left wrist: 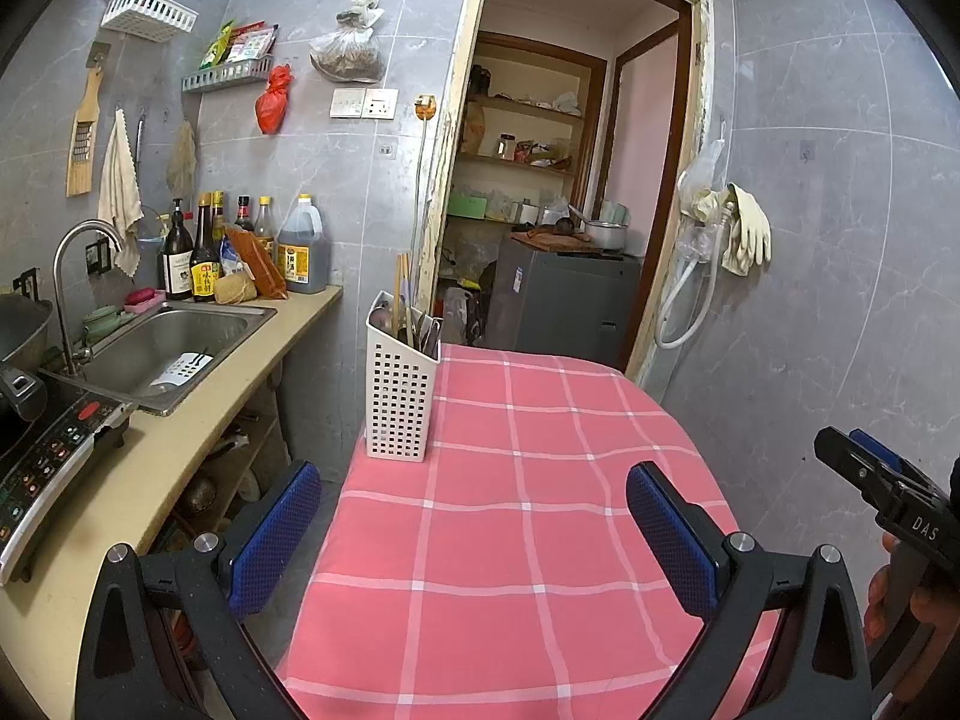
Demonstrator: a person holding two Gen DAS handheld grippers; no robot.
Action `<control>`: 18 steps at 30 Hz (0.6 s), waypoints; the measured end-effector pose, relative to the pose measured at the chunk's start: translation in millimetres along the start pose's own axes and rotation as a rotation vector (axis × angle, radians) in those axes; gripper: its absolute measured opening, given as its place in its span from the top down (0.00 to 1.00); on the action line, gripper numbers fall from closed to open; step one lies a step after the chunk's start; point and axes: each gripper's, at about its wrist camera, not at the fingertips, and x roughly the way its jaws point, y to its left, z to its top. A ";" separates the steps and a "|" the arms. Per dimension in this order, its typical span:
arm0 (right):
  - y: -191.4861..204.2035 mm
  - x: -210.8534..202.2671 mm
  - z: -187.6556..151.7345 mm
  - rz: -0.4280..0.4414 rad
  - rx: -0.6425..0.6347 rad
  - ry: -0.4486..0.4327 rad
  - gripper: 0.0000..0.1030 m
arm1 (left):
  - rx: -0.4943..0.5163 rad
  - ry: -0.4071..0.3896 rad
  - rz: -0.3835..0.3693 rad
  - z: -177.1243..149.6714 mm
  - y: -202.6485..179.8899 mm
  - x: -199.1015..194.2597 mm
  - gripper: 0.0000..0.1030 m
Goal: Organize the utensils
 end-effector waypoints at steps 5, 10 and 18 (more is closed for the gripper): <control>-0.2 0.1 0.2 0.000 0.000 0.000 0.02 | 0.000 0.001 0.002 0.6 0.3 0.8 0.01; -0.4 0.2 0.4 0.000 0.000 0.000 0.02 | 0.002 0.001 0.001 0.8 1.3 0.9 0.01; -0.5 0.1 0.6 0.000 0.000 0.000 0.02 | 0.001 0.002 0.000 0.5 0.6 0.9 0.01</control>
